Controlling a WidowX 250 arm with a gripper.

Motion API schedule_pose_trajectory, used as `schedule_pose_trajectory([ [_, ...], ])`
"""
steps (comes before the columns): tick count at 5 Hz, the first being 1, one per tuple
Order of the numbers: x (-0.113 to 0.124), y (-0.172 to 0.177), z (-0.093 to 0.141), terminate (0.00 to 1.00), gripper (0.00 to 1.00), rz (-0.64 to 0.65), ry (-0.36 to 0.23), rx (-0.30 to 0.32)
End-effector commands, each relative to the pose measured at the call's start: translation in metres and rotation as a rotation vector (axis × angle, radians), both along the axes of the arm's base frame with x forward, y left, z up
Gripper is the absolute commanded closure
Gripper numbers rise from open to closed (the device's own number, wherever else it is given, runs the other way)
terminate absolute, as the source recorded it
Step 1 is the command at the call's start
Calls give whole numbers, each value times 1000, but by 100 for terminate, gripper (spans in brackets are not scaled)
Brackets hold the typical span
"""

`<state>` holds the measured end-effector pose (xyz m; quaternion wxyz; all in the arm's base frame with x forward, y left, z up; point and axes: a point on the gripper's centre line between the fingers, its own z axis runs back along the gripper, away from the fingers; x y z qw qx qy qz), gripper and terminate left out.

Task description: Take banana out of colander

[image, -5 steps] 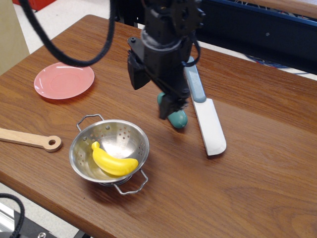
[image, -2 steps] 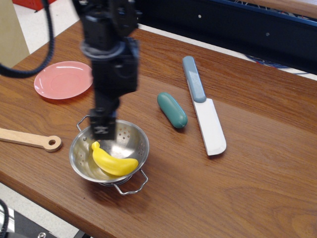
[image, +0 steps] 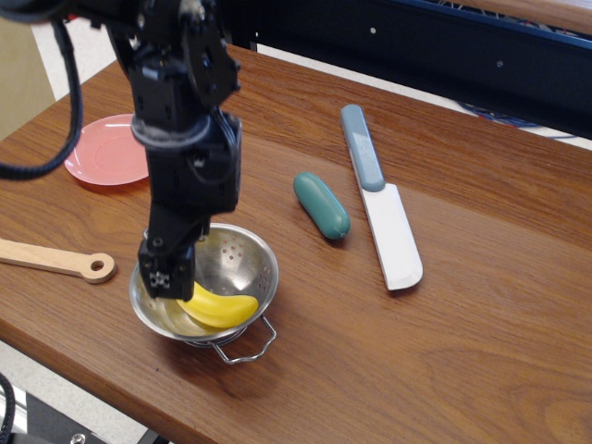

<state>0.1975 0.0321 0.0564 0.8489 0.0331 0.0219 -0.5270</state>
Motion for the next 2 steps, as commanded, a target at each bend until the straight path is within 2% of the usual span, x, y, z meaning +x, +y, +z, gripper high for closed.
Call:
schedule_pose_trajectory([
  [1, 14, -2, -8, 0, 0, -13, -37, -8],
  [2, 14, -8, -13, 0, 0, -21, -31, -18],
])
